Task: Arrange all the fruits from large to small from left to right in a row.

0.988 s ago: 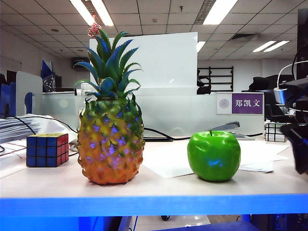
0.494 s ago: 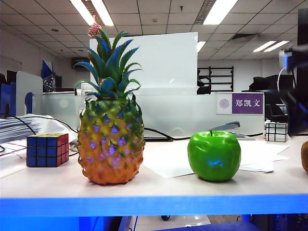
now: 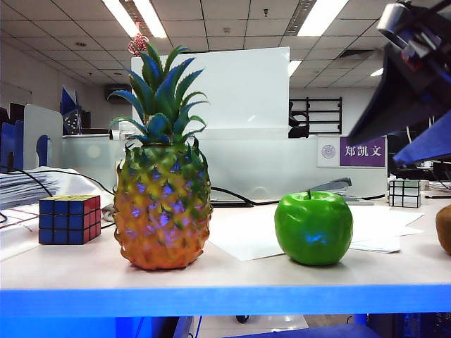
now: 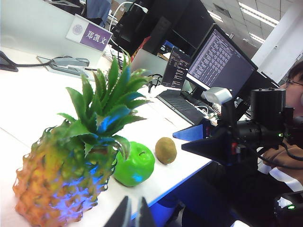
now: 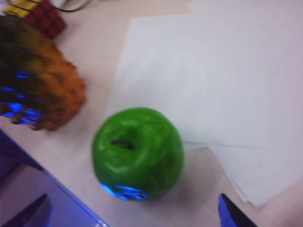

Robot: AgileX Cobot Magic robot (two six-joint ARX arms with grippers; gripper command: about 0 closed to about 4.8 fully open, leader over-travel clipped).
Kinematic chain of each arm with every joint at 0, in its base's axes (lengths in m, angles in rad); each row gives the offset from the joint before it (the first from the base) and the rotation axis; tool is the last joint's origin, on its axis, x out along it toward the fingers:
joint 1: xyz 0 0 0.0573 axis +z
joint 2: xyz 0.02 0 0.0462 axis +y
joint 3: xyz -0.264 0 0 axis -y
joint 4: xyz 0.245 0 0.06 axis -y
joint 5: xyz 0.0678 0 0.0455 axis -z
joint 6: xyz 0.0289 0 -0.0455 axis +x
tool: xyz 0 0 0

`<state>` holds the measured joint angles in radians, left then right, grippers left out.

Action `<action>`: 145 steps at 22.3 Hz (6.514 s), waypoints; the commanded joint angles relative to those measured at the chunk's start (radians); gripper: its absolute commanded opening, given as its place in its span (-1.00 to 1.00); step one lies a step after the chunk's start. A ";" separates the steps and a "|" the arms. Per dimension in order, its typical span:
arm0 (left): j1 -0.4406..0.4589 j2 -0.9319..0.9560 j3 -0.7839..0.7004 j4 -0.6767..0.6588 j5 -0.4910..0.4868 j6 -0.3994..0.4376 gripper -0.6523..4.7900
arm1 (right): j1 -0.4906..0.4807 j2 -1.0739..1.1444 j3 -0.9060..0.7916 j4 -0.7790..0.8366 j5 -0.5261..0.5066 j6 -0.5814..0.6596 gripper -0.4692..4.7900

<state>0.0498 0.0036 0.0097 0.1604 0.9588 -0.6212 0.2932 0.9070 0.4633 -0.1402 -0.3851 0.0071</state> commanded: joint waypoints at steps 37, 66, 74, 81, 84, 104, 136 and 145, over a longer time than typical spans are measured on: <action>0.000 -0.002 0.002 -0.002 0.088 0.159 -0.47 | 0.238 0.459 0.004 0.394 0.280 -0.059 1.00; 0.000 -0.002 0.002 -0.047 0.055 0.198 -0.58 | 0.238 0.261 0.066 0.230 0.343 -0.030 -0.84; 0.000 -0.002 0.002 -0.047 0.055 0.195 -0.58 | 0.238 0.259 0.058 0.170 0.357 -0.030 -0.84; 0.000 -0.002 0.002 -0.047 0.055 0.177 -0.58 | 0.238 0.373 0.059 0.243 0.292 -0.007 -0.84; 0.000 -0.002 0.002 -0.047 0.055 0.176 -0.58 | 0.238 0.391 0.059 0.250 0.275 -0.007 -0.84; 0.000 -0.002 0.002 -0.047 0.055 0.176 -0.56 | 0.238 0.393 0.066 0.309 0.320 0.014 1.00; 0.000 -0.002 0.002 -0.044 0.055 0.160 -0.56 | 0.446 0.355 0.285 0.407 0.018 0.044 1.00; 0.000 -0.002 0.003 -0.031 0.073 0.149 -0.56 | 0.478 0.451 0.380 0.407 0.080 -0.010 1.00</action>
<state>0.0494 0.0036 0.0097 0.1116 1.0183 -0.4694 0.7700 1.3560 0.8394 0.2512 -0.3145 0.0174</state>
